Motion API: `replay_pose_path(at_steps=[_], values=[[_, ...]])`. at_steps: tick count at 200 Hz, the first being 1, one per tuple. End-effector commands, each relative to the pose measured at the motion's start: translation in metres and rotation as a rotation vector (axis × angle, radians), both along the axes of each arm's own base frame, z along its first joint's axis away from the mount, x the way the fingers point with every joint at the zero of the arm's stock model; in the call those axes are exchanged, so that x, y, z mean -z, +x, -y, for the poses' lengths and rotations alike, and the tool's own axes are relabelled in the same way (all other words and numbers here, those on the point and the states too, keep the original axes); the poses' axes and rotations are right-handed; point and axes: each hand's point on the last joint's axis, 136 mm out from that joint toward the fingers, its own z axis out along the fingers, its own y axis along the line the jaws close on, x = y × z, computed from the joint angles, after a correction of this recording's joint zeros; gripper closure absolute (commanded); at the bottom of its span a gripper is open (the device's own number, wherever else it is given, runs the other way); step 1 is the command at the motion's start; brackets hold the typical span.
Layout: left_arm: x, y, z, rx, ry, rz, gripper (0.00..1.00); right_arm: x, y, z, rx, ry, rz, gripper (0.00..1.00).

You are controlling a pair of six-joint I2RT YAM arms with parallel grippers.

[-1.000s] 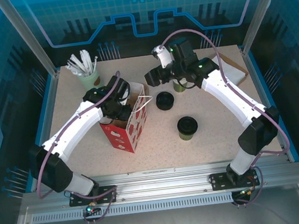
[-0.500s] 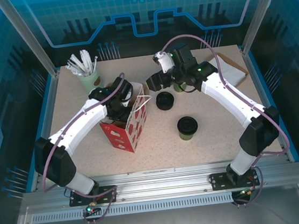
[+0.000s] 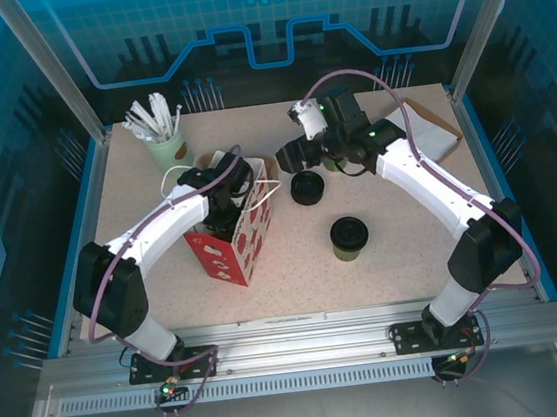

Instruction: Pack the takeout coffee

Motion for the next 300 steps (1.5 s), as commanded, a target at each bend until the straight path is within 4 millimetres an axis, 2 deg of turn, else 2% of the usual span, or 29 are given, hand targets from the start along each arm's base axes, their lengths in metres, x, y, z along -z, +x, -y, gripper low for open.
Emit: replay_pose_path(at_steps=[1, 61, 138, 167, 183, 242, 300], values=[[0.014, 0.004, -0.004, -0.017, 0.003, -0.013, 0.74, -0.015, -0.001, 0.008, 0.020, 0.029, 0.033, 0.25], [0.046, 0.004, 0.000, -0.039, -0.012, -0.041, 0.74, -0.011, -0.002, 0.010, 0.025, 0.024, 0.024, 0.24], [0.089, 0.002, 0.004, -0.073, -0.028, -0.080, 0.69, -0.008, -0.003, 0.011, 0.026, 0.024, 0.017, 0.24], [0.093, 0.003, 0.004, -0.077, -0.028, -0.076, 0.64, -0.005, -0.004, 0.012, 0.029, 0.019, 0.011, 0.24], [0.085, 0.005, 0.005, -0.077, -0.037, -0.060, 0.61, -0.004, -0.005, 0.013, 0.030, 0.015, 0.010, 0.24], [0.024, 0.017, 0.007, -0.071, -0.089, 0.077, 0.43, -0.006, -0.008, 0.015, 0.031, 0.011, 0.013, 0.24], [-0.031, 0.029, 0.007, -0.062, -0.123, 0.202, 0.34, -0.001, -0.020, 0.034, 0.070, -0.044, 0.024, 0.24]])
